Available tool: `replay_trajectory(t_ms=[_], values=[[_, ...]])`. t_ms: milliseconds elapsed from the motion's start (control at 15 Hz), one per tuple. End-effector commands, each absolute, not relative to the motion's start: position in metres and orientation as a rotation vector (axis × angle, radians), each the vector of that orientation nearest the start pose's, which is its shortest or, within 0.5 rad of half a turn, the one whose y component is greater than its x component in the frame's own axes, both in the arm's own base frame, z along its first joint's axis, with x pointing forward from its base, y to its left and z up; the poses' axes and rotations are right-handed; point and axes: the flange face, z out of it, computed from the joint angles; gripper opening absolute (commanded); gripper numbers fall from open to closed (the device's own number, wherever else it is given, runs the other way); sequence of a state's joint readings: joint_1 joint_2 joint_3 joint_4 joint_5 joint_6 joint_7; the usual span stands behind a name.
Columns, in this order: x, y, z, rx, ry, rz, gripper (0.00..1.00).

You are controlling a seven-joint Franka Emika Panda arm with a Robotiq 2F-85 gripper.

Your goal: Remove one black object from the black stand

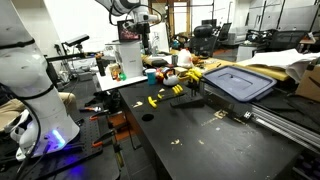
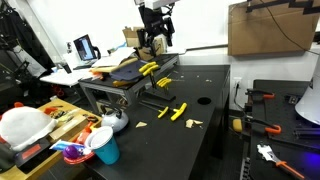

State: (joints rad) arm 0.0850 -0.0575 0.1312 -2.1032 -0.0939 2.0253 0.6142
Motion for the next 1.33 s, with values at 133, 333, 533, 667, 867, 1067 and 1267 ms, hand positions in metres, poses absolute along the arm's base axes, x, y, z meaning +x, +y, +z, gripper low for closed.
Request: replay_trajectory(t_ms=[133, 333, 533, 667, 867, 1067, 1267], values=[[0.528, 0.096, 0.461, -3.198, 0.501, 0.092, 1.0], [0.53, 0.091, 0.468, -3.199, 0.48, 0.129, 1.0], [0.532, 0.087, 0.474, -3.193, 0.444, 0.163, 1.0], [0.533, 0.084, 0.479, -3.174, 0.422, 0.184, 1.0], [0.535, 0.079, 0.485, -3.14, 0.389, 0.213, 1.0], [0.537, 0.076, 0.491, -3.115, 0.369, 0.224, 1.0], [0.538, 0.074, 0.496, -3.093, 0.361, 0.234, 1.0]])
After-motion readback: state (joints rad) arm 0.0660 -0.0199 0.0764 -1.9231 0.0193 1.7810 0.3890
